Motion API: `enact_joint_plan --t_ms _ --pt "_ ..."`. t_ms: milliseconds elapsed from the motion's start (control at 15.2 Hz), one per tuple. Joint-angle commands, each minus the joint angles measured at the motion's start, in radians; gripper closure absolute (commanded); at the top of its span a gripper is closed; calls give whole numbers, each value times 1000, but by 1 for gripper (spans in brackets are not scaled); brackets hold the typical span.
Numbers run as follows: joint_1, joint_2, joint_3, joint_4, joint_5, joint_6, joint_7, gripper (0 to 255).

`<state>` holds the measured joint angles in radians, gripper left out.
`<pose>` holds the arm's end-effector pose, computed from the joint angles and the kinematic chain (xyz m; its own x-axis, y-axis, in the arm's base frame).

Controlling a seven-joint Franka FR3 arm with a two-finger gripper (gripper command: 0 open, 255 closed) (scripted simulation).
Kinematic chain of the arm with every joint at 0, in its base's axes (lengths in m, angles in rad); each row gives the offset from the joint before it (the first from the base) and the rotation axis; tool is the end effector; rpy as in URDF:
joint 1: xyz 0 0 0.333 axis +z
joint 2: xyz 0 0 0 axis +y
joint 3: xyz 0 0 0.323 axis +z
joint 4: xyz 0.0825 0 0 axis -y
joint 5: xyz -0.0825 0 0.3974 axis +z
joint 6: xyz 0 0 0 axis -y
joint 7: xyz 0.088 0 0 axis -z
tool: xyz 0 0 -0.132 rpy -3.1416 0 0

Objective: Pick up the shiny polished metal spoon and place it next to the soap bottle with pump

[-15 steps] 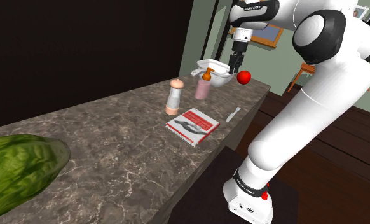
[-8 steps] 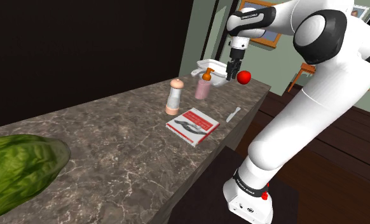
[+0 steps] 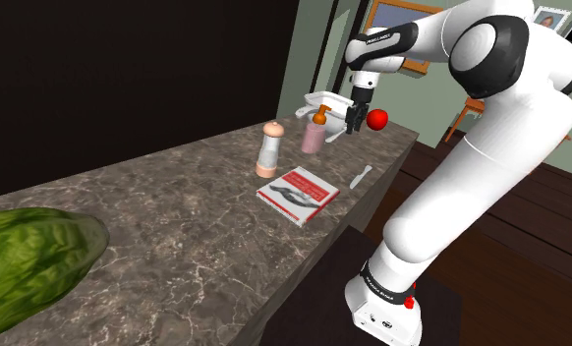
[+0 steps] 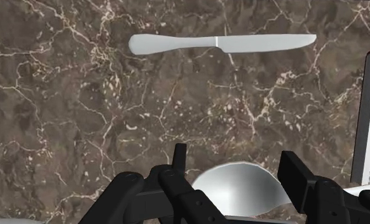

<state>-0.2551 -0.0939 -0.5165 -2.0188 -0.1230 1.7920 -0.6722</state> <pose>0.3636 -0.3788 0.4530 0.9863 -0.0548 -0.1559 -0.0612 -0.9975 -0.0365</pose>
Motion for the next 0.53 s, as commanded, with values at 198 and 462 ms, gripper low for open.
enact_joint_plan --t_ms 198,462 --pt "-2 13 -4 -57 3 70 -1 255" --pt "-4 32 -8 -94 10 124 -4 255"
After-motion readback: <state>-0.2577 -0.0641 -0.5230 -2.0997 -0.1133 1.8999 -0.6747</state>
